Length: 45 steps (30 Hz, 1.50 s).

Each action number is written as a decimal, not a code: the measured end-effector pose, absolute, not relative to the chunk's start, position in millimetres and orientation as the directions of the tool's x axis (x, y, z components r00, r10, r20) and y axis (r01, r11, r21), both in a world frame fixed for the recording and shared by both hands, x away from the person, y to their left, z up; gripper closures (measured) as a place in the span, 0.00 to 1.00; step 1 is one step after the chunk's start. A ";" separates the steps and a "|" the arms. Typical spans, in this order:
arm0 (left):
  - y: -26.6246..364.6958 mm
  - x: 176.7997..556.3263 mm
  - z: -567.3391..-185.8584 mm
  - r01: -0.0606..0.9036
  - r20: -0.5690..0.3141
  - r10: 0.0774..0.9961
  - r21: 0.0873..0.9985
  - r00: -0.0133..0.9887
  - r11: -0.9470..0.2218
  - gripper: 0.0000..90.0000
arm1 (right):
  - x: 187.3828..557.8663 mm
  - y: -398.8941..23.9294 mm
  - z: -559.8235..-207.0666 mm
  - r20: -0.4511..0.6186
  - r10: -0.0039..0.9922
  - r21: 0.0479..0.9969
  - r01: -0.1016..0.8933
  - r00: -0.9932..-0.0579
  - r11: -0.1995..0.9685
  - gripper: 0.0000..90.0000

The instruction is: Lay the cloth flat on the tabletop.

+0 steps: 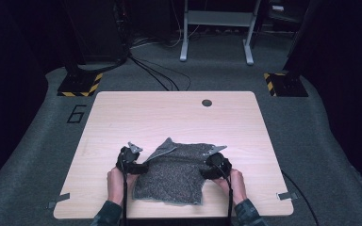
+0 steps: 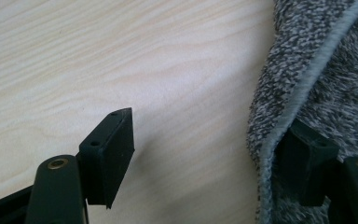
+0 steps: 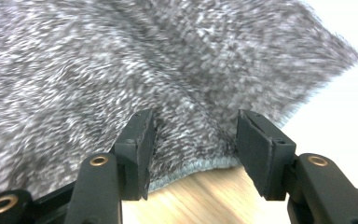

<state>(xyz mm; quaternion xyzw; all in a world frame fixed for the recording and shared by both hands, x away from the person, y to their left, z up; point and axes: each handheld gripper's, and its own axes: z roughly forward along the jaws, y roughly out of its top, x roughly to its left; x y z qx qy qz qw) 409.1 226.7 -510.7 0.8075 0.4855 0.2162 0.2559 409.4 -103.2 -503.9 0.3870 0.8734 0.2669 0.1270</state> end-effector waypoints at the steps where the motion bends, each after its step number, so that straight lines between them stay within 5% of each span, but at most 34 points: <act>1: 226.9 407.9 -511.2 0.670 0.097 0.895 0.629 0.435 -0.394 0.30 | 409.8 -105.4 -504.2 -0.016 0.751 0.568 0.612 -0.660 0.550 0.52; 9: 224.7 391.8 -511.2 0.664 0.096 0.884 0.625 0.457 -0.412 0.30 | 413.5 -112.8 -503.4 -0.017 0.760 0.561 0.622 -0.650 0.546 0.51; 20: 227.8 398.9 -486.5 0.642 0.051 0.873 0.658 0.485 -0.395 0.27 | 422.6 -122.1 -488.1 0.061 0.749 0.608 0.619 -0.660 0.496 0.37; 32: 200.8 426.6 -453.2 0.580 0.091 0.834 0.678 0.544 -0.452 0.27 | 460.3 -138.9 -485.8 0.077 0.821 0.631 0.665 -0.565 0.399 0.40; 45: 159.5 488.2 -471.3 0.615 0.104 0.804 0.589 0.586 -0.525 0.33 | 501.6 -128.9 -494.5 0.018 0.852 0.603 0.686 -0.523 0.408 0.46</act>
